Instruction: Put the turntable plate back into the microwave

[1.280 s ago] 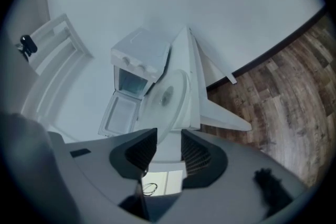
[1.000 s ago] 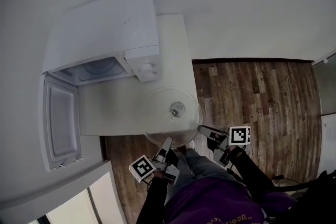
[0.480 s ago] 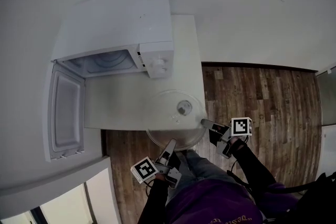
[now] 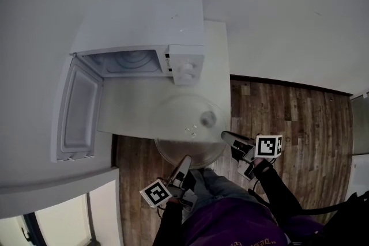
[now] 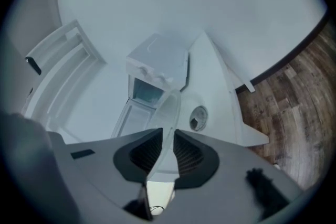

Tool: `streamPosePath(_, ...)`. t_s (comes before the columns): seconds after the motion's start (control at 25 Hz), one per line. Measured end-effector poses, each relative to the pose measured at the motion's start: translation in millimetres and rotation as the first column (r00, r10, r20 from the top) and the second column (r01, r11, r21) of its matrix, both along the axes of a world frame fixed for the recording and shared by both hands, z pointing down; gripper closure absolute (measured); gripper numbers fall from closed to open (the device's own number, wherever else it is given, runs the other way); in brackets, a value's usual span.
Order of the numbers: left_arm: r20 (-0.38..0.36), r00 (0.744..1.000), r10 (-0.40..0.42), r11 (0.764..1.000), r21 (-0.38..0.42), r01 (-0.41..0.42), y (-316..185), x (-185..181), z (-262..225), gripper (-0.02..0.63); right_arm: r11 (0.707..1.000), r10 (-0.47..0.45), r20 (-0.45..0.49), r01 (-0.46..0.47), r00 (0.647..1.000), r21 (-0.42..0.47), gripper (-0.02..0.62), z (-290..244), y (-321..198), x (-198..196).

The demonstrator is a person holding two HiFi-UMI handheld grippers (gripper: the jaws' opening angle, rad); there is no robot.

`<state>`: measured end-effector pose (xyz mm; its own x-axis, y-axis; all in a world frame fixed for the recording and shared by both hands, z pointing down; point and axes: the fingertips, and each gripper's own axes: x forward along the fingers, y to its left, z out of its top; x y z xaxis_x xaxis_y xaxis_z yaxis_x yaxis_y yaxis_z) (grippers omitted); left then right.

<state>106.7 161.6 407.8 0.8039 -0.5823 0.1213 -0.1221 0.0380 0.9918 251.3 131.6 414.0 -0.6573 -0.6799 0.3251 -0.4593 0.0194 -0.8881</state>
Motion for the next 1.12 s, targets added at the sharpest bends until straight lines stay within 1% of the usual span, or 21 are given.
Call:
streamPosePath(0.16, 0.021, 0.998, -0.051, 0.994, 0.097, 0.049, -9, -19, -24, 0.563, 0.996, -0.03, -0.035, 0.033, 0.999, 0.086, 0.526, -28, -13, -18)
streamPosePath(0.24, 0.022, 0.996, -0.092, 0.988, 0.129, 0.088, -13, -30, -35, 0.563, 0.99, -0.049, -0.043, 0.054, 0.998, 0.126, 0.526, -40, -20, -30)
streamPosePath(0.36, 0.019, 0.986, -0.164, 0.974, 0.16, 0.159, -18, -45, -47, 0.565, 0.98, -0.089, -0.058, 0.098, 0.994, 0.172, 0.525, -53, -31, -47)
streamPosePath(0.48, 0.038, 0.973, -0.227, 0.959, 0.185, 0.216, -21, -58, -54, 0.563, 0.968, -0.128, -0.091, 0.145, 0.988, 0.205, 0.52, -61, -40, -61)
streamPosePath(0.6, 0.053, 0.96, -0.276, 0.942, 0.212, 0.26, -23, -68, -59, 0.561, 0.96, -0.151, -0.104, 0.171, 0.983, 0.222, 0.518, -65, -45, -73)
streamPosePath(0.72, 0.05, 0.947, -0.318, 0.923, 0.245, 0.297, -29, -77, -63, 0.56, 0.949, -0.172, -0.121, 0.197, 0.978, 0.244, 0.515, -67, -52, -83)
streamPosePath(0.8, 0.046, 0.937, -0.347, 0.912, 0.251, 0.325, -33, -86, -63, 0.56, 0.943, -0.181, -0.138, 0.212, 0.974, 0.256, 0.514, -68, -60, -92)
streamPosePath(0.92, 0.029, 0.92, -0.392, 0.897, 0.234, 0.375, -37, -104, -60, 0.561, 0.937, -0.191, -0.171, 0.231, 0.967, 0.262, 0.512, -68, -68, -111)
streamPosePath(1.12, -0.011, 0.901, -0.435, 0.876, 0.227, 0.426, -61, -133, -58, 0.561, 0.929, -0.18, -0.228, 0.242, 0.957, 0.279, 0.508, -67, -93, -142)
